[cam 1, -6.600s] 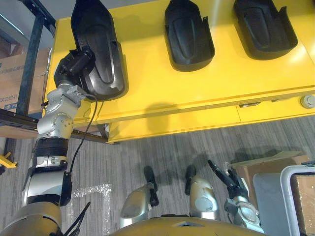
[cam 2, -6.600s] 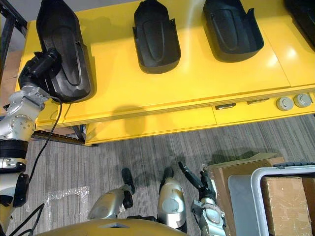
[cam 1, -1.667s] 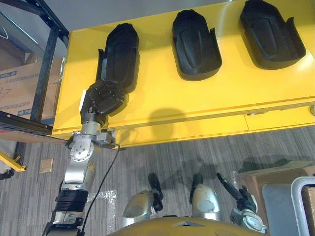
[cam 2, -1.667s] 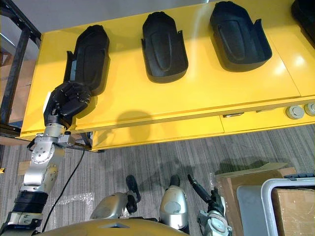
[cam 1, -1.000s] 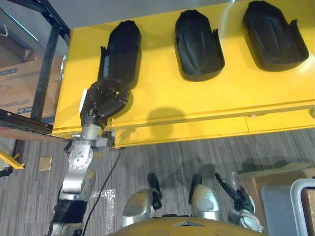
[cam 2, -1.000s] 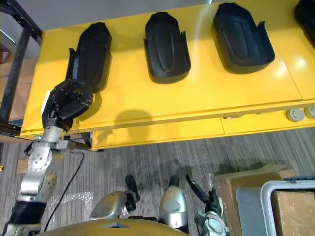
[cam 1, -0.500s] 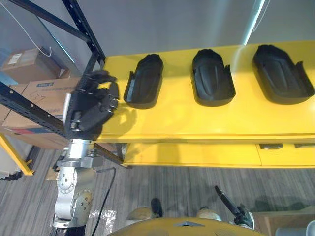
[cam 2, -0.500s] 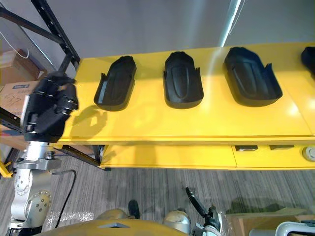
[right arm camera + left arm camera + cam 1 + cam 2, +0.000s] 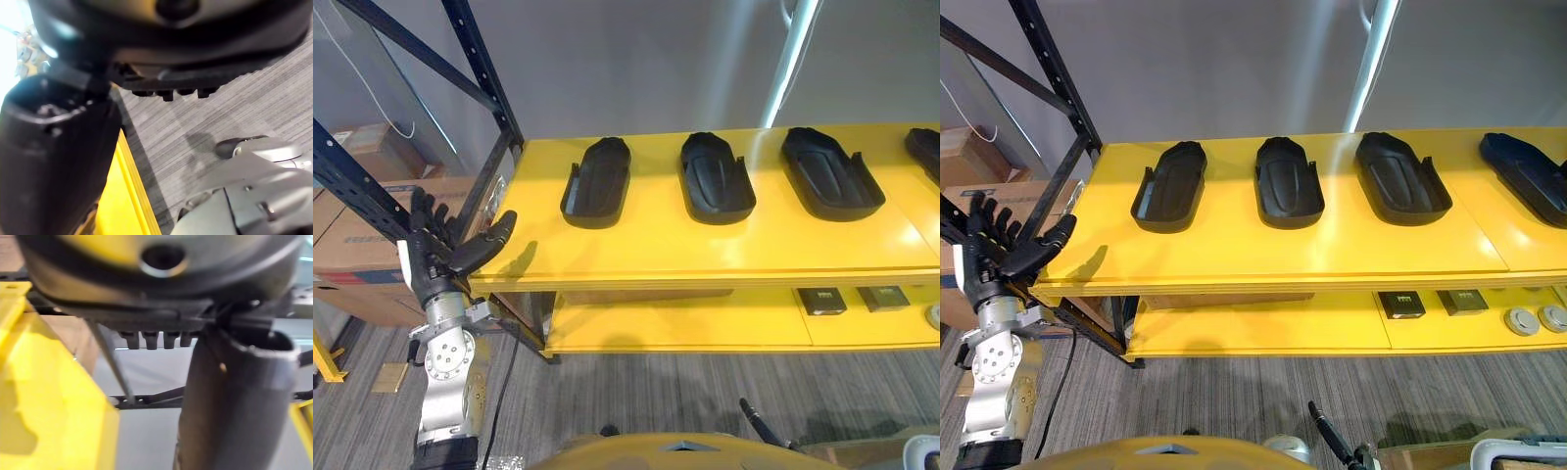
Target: Walk over and take three plastic housings, then place them on the shelf
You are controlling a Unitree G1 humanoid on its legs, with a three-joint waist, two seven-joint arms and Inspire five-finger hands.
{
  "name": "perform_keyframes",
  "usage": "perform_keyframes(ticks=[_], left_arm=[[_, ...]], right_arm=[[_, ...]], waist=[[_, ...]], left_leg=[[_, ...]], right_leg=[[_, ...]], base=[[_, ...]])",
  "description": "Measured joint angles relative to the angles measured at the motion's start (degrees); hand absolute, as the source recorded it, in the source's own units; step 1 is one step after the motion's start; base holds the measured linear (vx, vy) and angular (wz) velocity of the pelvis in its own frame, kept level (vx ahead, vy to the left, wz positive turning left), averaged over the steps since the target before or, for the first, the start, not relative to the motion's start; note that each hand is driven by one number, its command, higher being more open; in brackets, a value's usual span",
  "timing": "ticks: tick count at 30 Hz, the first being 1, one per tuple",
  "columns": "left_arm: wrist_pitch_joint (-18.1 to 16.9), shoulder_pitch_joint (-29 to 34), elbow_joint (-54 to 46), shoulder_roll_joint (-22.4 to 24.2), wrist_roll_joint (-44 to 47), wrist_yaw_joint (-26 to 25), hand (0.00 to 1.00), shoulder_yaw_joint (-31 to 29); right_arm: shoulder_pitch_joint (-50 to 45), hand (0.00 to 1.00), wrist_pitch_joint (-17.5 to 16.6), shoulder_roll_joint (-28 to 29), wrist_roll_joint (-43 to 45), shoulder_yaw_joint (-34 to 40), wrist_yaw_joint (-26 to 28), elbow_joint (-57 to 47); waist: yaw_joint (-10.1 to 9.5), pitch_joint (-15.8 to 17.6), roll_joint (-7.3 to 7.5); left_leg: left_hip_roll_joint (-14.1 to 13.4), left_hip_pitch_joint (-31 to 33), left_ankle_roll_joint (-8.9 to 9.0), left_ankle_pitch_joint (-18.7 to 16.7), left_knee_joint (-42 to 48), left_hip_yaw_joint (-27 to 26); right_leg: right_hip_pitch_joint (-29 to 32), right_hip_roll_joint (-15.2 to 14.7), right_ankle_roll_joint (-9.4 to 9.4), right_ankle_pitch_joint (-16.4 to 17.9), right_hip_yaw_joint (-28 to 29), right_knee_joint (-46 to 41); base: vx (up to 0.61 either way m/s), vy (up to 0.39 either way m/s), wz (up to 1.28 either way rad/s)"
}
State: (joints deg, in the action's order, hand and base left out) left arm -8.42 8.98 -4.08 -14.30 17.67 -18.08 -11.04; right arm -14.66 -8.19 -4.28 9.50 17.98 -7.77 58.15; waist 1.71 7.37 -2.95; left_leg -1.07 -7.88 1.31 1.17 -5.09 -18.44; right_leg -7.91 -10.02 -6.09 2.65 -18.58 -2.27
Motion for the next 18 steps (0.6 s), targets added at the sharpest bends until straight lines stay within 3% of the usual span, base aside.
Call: perform_keyframes(ticks=[8,13,18], left_arm=[[2.42,-2.16,1.94,-0.41,2.47,6.35,1.0,3.91],[2.27,-4.7,2.77,-3.5,5.0,7.42,1.0,3.89],[0.92,-10.41,4.64,-4.32,7.51,7.84,1.0,2.87]], right_arm=[[2.35,1.0,0.05,-0.11,0.25,-0.42,1.16,-0.67],[4.72,1.0,0.03,-1.4,0.21,-0.46,1.92,-1.41],[6.55,1.0,-0.14,-3.1,0.15,0.03,2.39,-2.84]], waist=[[0.92,4.1,-0.59],[1.43,6.33,-1.93],[1.71,10.18,-1.71]], left_leg=[[-0.04,2.52,-0.55,0.8,0.26,-0.31],[-0.24,3.21,-0.32,0.63,0.4,-1.21],[-1.02,6.61,-0.11,-1.23,5.61,-1.58]], right_leg=[[2.36,0.2,-0.25,-1.14,0.38,0.31],[4.01,0.2,0.18,-0.86,1.8,-0.77],[7.8,-0.42,0.8,0.8,3.35,-5.73]], base=[[0.03,0.008,-0.01],[0.06,0.01,-0.08],[-0.04,-0.002,-0.08]])
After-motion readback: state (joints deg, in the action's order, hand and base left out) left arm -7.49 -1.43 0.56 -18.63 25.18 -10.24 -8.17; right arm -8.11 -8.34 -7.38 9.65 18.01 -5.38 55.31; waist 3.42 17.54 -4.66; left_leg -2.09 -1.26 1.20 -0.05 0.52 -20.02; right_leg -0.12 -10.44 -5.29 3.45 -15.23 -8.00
